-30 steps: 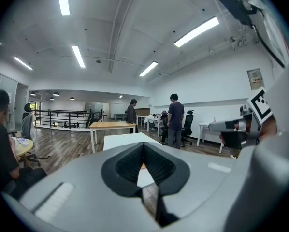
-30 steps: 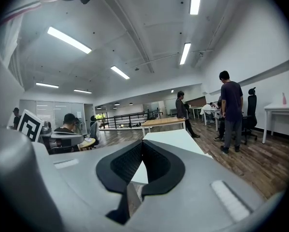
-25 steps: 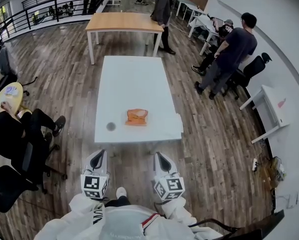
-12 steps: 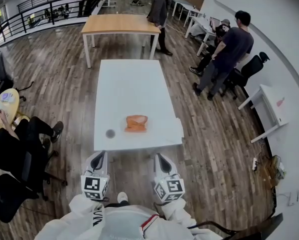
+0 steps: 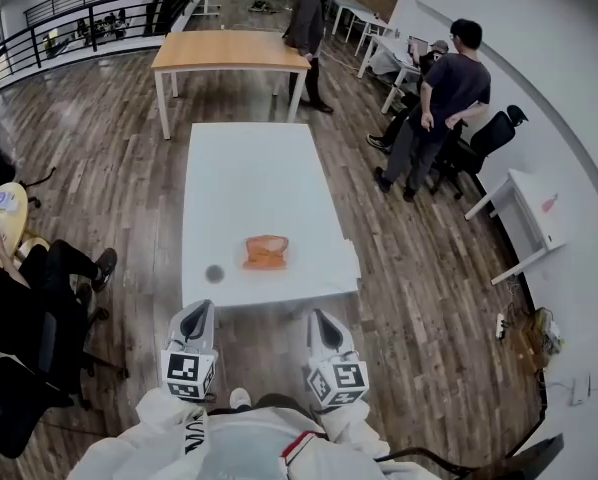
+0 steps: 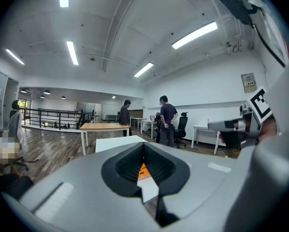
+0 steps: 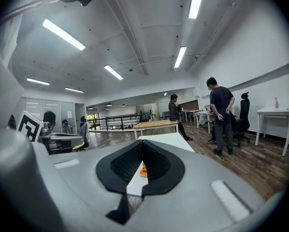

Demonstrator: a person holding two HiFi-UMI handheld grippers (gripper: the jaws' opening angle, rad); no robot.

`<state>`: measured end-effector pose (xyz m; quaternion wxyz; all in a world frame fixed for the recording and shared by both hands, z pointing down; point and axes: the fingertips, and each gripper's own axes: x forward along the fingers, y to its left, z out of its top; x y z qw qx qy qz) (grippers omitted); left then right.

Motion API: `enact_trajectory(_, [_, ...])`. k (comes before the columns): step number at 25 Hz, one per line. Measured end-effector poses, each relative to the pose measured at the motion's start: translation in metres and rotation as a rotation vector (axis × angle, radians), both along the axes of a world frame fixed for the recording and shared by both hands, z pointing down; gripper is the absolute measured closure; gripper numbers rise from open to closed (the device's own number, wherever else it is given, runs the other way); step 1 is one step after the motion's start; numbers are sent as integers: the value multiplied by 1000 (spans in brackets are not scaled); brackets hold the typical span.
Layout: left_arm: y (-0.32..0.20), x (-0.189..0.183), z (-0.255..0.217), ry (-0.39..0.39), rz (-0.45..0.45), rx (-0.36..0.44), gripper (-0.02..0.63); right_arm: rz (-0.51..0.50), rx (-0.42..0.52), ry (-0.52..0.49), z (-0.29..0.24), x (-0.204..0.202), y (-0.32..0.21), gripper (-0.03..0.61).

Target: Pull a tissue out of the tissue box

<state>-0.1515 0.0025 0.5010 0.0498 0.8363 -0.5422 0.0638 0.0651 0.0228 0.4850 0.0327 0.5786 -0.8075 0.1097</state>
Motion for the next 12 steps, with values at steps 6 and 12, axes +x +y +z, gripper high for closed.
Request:
enact_trajectory(6, [1,3,-4,10,6,5,614,8,3,6,-5,4,3,577])
enact_trajectory(12, [-1,-1,-7,14,-2,15,614,7,7,9,-8,3,3,577])
